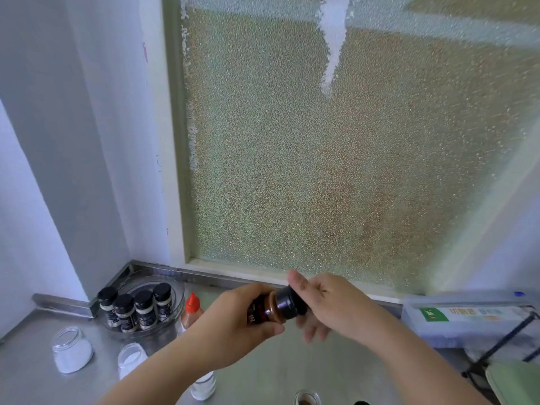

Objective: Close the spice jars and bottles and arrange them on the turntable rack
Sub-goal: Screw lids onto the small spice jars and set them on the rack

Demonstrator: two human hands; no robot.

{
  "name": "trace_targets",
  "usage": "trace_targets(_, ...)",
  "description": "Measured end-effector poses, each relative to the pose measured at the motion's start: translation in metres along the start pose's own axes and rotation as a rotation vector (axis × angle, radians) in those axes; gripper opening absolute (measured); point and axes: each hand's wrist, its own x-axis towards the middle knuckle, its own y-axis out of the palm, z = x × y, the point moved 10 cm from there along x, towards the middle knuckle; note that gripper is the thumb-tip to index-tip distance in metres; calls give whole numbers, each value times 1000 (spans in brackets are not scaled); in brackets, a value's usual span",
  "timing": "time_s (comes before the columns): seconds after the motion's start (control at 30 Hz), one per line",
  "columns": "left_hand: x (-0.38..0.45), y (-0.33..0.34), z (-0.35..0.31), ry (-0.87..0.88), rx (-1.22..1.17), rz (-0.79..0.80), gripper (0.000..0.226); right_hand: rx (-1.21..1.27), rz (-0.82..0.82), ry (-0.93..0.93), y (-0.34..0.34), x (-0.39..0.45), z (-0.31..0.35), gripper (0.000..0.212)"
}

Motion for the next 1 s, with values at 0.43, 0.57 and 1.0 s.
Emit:
trace_targets(0.43, 4, 3, 4, -54, 8, -29, 36, -106, -82, -110, -14, -3, 0, 72)
trace_targets(0.57, 4, -3, 4, -66, 21, -48, 35, -37, 40, -250, -12, -3, 9, 49)
trace_targets(1.0, -2, -4, 13, -109, -1, -41, 35, -157, -24, -254, -4, 0, 23, 22)
